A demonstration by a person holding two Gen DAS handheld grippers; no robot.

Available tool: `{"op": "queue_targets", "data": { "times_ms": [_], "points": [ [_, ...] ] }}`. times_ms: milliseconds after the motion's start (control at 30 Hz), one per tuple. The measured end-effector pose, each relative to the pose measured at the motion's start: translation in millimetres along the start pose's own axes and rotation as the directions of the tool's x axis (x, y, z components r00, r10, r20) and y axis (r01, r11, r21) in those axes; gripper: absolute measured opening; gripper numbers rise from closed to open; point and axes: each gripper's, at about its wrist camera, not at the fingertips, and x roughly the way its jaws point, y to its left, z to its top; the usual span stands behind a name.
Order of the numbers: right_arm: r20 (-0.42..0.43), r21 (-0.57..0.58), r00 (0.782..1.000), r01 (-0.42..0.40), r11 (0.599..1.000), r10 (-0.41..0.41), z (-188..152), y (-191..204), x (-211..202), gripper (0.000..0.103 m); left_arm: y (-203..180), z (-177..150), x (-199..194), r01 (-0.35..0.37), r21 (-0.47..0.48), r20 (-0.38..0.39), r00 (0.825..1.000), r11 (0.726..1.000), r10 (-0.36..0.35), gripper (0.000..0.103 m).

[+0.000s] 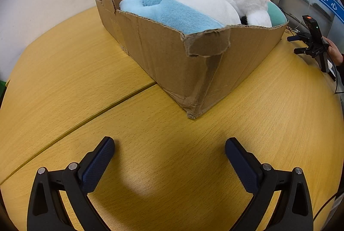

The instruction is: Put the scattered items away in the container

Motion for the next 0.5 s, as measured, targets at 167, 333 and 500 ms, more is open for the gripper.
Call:
{"op": "queue_targets", "data": {
  "times_ms": [167,333,500],
  "points": [
    [-0.006,-0.128,0.995,-0.095,0.987,0.095,-1.7,-19.4,-1.0,0.103,-6.7,-5.9,-3.7,0.002,0.004,0.0,1.0,1.0,-0.002,0.103],
    [-0.014,-0.188,0.989,-0.144,0.971,0.144,-2.0,-35.1,-1.8,0.103,4.1,-26.2,-15.8,0.024,0.032,-0.002,1.0,0.999,-0.024,0.103],
    [-0.017,-0.204,0.989,-0.15,0.968,0.149,0.6,-39.1,0.8,0.103,14.3,-37.7,-24.1,0.009,0.014,-0.001,1.0,1.0,-0.009,0.103]
  ]
}}
